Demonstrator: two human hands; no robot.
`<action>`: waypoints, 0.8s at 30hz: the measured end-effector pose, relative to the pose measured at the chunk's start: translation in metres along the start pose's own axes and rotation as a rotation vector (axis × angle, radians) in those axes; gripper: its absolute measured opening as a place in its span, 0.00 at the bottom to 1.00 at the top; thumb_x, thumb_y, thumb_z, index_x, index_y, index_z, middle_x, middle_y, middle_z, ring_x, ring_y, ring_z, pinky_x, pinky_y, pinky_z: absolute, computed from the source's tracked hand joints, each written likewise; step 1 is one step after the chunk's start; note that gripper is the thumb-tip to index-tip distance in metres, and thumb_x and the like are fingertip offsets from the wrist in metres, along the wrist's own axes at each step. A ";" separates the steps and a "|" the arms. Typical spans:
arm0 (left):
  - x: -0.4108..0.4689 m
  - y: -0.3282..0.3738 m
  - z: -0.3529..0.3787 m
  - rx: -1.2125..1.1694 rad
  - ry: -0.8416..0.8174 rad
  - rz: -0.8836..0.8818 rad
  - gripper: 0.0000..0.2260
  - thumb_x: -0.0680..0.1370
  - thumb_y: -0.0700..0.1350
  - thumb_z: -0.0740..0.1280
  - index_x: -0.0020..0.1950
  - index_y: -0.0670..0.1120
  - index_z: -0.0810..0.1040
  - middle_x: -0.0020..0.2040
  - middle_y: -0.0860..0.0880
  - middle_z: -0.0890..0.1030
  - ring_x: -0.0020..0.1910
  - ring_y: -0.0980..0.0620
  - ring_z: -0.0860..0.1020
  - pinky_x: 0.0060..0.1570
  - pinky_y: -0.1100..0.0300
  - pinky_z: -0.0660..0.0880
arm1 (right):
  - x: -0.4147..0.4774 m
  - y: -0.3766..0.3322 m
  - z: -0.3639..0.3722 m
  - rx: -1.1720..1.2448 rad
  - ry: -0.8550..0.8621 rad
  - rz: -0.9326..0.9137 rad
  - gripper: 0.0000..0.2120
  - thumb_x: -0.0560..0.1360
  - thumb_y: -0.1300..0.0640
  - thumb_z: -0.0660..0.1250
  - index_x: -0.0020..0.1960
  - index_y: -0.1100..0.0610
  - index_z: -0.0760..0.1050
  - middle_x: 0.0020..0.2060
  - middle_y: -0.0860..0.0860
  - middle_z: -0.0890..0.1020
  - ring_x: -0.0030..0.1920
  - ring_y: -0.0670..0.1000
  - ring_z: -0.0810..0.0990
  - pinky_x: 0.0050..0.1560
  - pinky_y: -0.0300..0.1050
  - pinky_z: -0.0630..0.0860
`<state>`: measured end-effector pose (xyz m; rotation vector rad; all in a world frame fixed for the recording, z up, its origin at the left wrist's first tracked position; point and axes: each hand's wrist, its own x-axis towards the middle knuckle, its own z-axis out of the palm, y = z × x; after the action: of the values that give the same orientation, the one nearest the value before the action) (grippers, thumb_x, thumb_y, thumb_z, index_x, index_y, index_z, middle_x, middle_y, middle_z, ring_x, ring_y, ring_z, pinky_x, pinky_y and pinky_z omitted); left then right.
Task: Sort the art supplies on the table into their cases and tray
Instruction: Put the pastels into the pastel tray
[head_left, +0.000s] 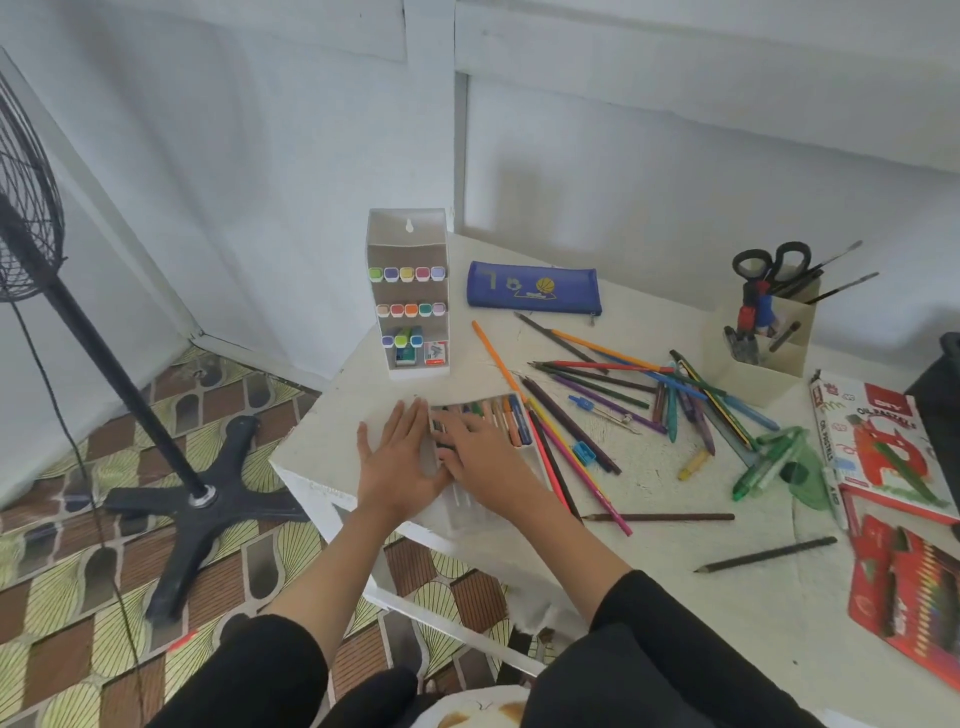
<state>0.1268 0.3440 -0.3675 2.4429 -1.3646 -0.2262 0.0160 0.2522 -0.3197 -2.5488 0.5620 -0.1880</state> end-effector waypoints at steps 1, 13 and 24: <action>0.000 0.000 0.000 0.000 0.000 -0.001 0.44 0.66 0.70 0.42 0.79 0.49 0.49 0.78 0.55 0.50 0.77 0.56 0.45 0.72 0.42 0.37 | -0.001 0.003 0.004 -0.021 0.007 0.009 0.23 0.80 0.57 0.57 0.74 0.57 0.59 0.68 0.57 0.70 0.71 0.55 0.64 0.70 0.50 0.61; 0.002 0.000 0.000 0.034 -0.016 -0.019 0.44 0.65 0.71 0.40 0.79 0.52 0.46 0.78 0.56 0.50 0.77 0.55 0.44 0.72 0.41 0.39 | -0.021 0.029 -0.020 0.205 0.207 0.064 0.20 0.80 0.56 0.60 0.71 0.52 0.64 0.72 0.46 0.65 0.71 0.45 0.60 0.71 0.43 0.55; 0.003 -0.001 0.002 0.012 -0.008 -0.031 0.43 0.66 0.70 0.40 0.79 0.52 0.48 0.78 0.55 0.51 0.77 0.54 0.45 0.72 0.42 0.37 | -0.137 0.158 -0.089 -0.479 0.405 0.421 0.28 0.57 0.81 0.69 0.44 0.52 0.83 0.59 0.57 0.79 0.58 0.65 0.74 0.49 0.65 0.72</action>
<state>0.1286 0.3413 -0.3695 2.4773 -1.3361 -0.2358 -0.1855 0.1467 -0.3288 -2.7707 1.4298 -0.4683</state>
